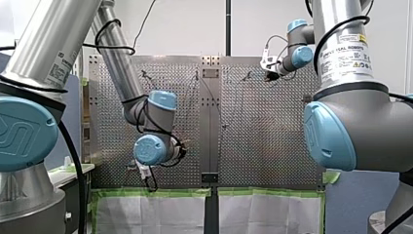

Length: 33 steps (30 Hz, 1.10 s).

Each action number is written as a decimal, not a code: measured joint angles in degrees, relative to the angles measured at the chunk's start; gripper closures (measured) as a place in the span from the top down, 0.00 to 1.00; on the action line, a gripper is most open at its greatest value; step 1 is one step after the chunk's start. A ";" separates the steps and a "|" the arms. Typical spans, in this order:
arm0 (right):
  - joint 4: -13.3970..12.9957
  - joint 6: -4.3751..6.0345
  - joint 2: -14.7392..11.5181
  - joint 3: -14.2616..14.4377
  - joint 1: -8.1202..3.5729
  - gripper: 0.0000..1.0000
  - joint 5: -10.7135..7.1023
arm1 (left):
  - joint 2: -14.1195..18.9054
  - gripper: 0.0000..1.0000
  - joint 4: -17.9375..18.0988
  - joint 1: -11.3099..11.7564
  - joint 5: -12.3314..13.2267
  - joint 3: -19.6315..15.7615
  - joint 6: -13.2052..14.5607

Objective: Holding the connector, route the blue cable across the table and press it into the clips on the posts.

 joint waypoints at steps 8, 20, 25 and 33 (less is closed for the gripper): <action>-0.06 0.00 0.00 -0.03 -0.02 0.00 0.10 | 0.01 1.00 2.32 -0.01 0.62 -4.66 1.01; -0.08 0.00 0.00 -0.06 -0.02 0.00 0.11 | -0.01 1.00 3.03 -0.01 0.88 -5.53 1.42; -0.08 0.00 0.00 -0.07 -0.02 0.00 0.11 | 0.00 1.00 3.04 -0.02 0.88 -5.55 1.43; -0.08 0.00 0.00 -0.06 -0.02 0.00 0.11 | -0.01 1.00 3.04 -0.02 0.88 -5.55 1.43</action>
